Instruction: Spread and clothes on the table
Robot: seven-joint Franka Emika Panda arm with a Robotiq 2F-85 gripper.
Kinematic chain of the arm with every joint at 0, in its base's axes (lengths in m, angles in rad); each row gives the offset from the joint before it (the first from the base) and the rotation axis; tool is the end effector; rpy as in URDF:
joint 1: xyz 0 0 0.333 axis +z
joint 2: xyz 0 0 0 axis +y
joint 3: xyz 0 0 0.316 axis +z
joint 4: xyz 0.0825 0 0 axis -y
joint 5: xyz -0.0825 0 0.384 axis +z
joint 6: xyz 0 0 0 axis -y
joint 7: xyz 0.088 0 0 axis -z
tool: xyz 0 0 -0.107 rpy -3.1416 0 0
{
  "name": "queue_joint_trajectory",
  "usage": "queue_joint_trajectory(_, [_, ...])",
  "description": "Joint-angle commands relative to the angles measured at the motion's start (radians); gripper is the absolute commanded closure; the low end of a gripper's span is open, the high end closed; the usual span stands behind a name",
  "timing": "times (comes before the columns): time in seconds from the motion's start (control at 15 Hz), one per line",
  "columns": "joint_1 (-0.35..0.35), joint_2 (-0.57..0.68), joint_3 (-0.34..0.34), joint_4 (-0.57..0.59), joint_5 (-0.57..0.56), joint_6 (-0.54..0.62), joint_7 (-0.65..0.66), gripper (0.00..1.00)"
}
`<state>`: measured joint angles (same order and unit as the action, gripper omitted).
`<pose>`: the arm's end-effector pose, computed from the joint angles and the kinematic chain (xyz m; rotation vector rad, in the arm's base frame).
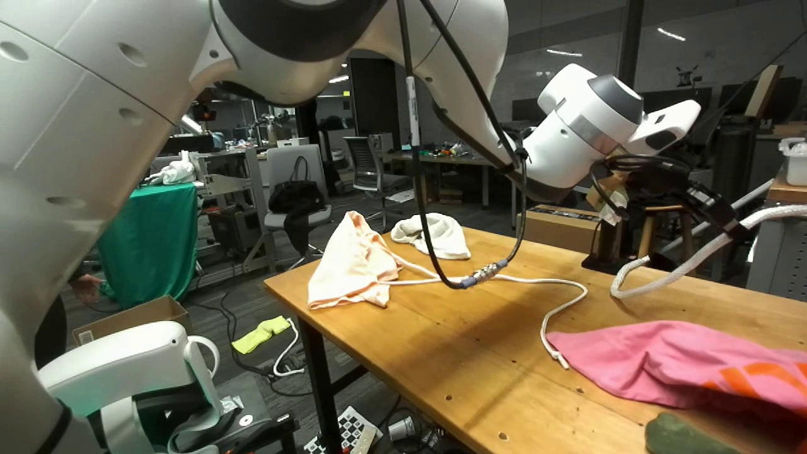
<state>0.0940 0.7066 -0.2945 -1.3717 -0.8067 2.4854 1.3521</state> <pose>0.7601 -0.0937 0.3562 2.2745 -1.0707 0.9969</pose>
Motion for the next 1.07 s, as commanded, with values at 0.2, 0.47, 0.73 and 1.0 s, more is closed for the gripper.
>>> queue_joint_trajectory(0.2, [-0.017, 0.069, 0.006, 0.053, 0.011, -0.091, -0.055, 0.92])
queue_joint_trajectory(0.47, [-0.023, 0.101, 0.004, 0.084, 0.011, -0.129, -0.066, 0.91])
queue_joint_trajectory(0.73, [-0.029, 0.146, 0.0, 0.161, 0.009, -0.167, -0.073, 0.91])
queue_joint_trajectory(1.0, [-0.033, 0.215, -0.006, 0.274, 0.003, -0.232, -0.113, 0.9])
